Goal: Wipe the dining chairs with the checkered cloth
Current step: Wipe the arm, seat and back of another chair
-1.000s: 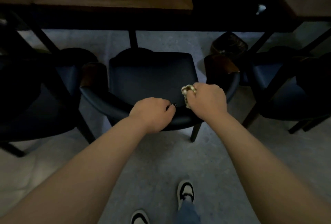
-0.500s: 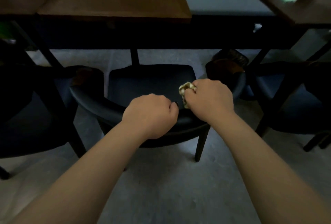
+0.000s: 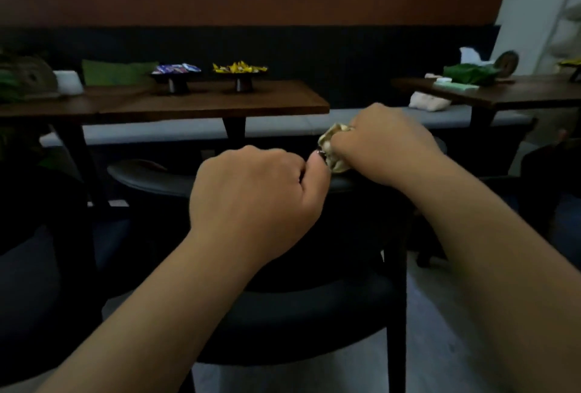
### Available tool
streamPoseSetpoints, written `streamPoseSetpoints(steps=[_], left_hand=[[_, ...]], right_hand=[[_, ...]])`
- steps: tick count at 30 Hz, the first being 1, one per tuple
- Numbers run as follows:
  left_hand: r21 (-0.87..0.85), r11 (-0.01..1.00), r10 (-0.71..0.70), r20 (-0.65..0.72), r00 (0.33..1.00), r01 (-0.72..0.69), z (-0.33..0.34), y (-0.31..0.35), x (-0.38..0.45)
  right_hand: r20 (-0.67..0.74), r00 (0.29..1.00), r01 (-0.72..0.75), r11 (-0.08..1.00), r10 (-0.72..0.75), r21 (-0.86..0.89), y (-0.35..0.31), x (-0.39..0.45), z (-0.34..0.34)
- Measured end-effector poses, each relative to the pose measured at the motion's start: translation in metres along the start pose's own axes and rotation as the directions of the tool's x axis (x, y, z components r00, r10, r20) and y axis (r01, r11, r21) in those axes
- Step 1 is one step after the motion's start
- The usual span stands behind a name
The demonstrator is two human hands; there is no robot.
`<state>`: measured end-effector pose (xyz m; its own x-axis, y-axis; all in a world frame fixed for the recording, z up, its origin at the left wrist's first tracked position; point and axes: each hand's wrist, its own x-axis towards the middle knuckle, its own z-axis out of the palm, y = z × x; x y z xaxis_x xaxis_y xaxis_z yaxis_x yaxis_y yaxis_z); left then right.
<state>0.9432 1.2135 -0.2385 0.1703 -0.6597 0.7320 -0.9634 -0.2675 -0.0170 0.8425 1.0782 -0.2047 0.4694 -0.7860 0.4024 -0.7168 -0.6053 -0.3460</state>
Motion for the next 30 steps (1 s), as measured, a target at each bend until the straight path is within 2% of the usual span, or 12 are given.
streamPoseSetpoints(steps=[5, 7, 10, 14, 19, 21, 23, 25, 27, 28, 29, 30], left_hand=[[-0.081, 0.990, 0.117, -0.011, 0.993, -0.118, 0.002, -0.008, -0.001], [-0.280, 0.951, 0.172, 0.128, 0.977, -0.131, -0.007, -0.029, 0.000], [-0.526, 0.848, 0.168, 0.396, 0.903, 0.073, -0.012, -0.089, 0.007], [-0.435, 0.820, -0.109, 0.519, 0.848, 0.372, 0.005, -0.184, 0.009], [-0.441, 0.774, -0.249, 0.449, 0.858, 0.455, 0.036, -0.210, 0.006], [-0.332, 0.839, -0.256, 0.458, 0.851, 0.431, 0.042, -0.212, 0.009], [-0.323, 0.875, -0.211, 0.416, 0.884, 0.361, 0.043, -0.214, 0.007], [-0.383, 0.882, -0.128, 0.364, 0.923, 0.273, 0.042, -0.216, 0.003], [-0.378, 0.904, -0.079, 0.311, 0.947, 0.199, 0.043, -0.218, 0.002], [-0.359, 0.915, -0.067, 0.313, 0.947, 0.184, 0.044, -0.220, 0.003], [-0.353, 0.918, -0.064, 0.319, 0.946, 0.181, 0.047, -0.221, 0.005], [-0.360, 0.915, -0.067, 0.313, 0.947, 0.184, 0.049, -0.223, 0.006]], right_hand=[[0.019, 1.000, -0.016, 1.000, 0.016, -0.018, -0.003, 0.004, -0.001], [0.000, 0.999, -0.034, 0.999, 0.034, -0.001, -0.004, 0.004, -0.001], [-0.113, 0.993, 0.046, 0.999, -0.043, 0.022, 0.001, 0.000, 0.002], [-0.325, 0.923, 0.252, 0.962, -0.206, 0.106, 0.001, -0.009, 0.006], [-0.465, 0.815, 0.474, 0.860, -0.347, 0.189, -0.007, -0.024, 0.002], [-0.480, 0.760, 0.557, 0.820, -0.439, 0.131, -0.019, -0.034, 0.002], [-0.509, 0.593, 0.712, 0.702, -0.624, -0.032, -0.043, -0.046, 0.009], [-0.381, 0.281, 0.887, 0.390, -0.881, -0.247, -0.068, -0.065, 0.033], [-0.017, -0.085, 0.911, -0.071, -0.996, -0.405, -0.088, -0.084, 0.072], [0.202, -0.204, 0.863, -0.273, -0.958, -0.425, -0.093, -0.089, 0.093], [0.365, -0.260, 0.807, -0.409, -0.894, -0.426, -0.095, -0.092, 0.113], [0.438, -0.258, 0.772, -0.456, -0.861, -0.443, -0.096, -0.094, 0.131]])
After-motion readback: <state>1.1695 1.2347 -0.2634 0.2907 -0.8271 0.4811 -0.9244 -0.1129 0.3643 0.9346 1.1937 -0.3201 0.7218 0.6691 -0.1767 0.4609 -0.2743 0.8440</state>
